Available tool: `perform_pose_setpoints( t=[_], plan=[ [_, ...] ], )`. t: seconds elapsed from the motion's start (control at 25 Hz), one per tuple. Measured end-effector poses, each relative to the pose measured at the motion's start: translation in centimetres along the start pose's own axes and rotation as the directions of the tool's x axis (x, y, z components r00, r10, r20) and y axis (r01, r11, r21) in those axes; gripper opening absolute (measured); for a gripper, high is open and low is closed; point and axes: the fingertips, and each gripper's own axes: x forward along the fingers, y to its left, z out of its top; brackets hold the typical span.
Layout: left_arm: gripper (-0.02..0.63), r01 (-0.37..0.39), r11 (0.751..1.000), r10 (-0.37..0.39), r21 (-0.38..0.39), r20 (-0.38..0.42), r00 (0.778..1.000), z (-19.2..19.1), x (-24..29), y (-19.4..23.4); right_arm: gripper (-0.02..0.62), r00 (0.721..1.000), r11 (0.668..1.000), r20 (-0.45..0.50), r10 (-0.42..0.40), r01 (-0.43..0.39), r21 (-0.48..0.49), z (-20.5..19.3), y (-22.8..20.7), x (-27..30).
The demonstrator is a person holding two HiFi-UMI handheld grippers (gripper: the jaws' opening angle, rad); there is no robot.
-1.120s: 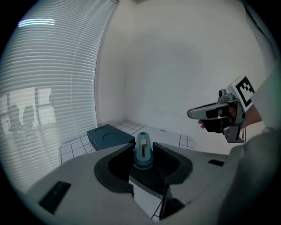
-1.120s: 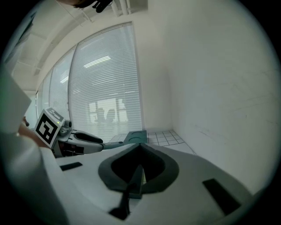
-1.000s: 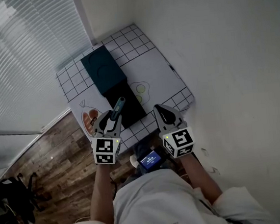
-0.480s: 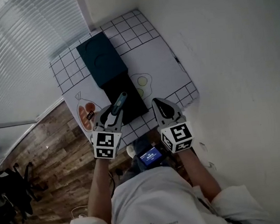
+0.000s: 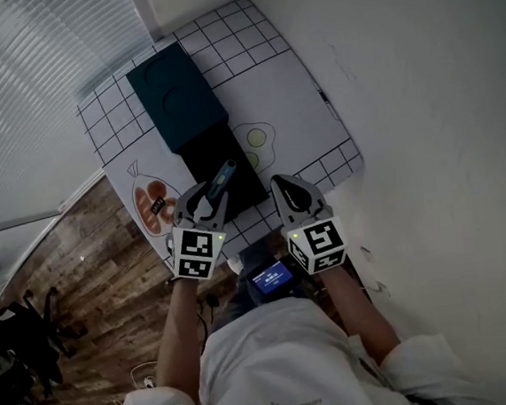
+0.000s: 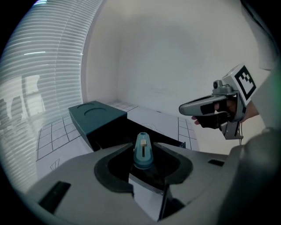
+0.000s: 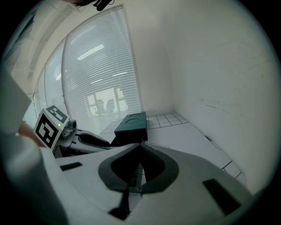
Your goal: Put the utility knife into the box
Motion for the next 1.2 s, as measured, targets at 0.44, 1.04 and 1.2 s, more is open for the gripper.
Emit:
perform_pose_setpoints(
  t=[0.44,1.04,1.2],
  plan=[
    [0.147,0.039,0.999,-0.037,0.023,-0.088,0.995,-2.1,2.1,-0.4,0.006,0.999,1.0,-0.037,-0.001,0.002,0.017,-1.0,-1.2,2.0],
    [0.15,0.04,0.985,-0.008,0.17,-0.186,0.982,-2.9,3.2,-0.9,0.007,0.998,1.0,-0.059,-0.002,0.003,0.031,-1.6,-1.9,3.4],
    [0.15,0.021,0.983,0.014,0.184,-0.189,0.982,-3.0,3.2,-0.8,0.007,0.998,0.999,-0.059,0.004,-0.002,0.032,-1.7,-1.7,3.5]
  ],
)
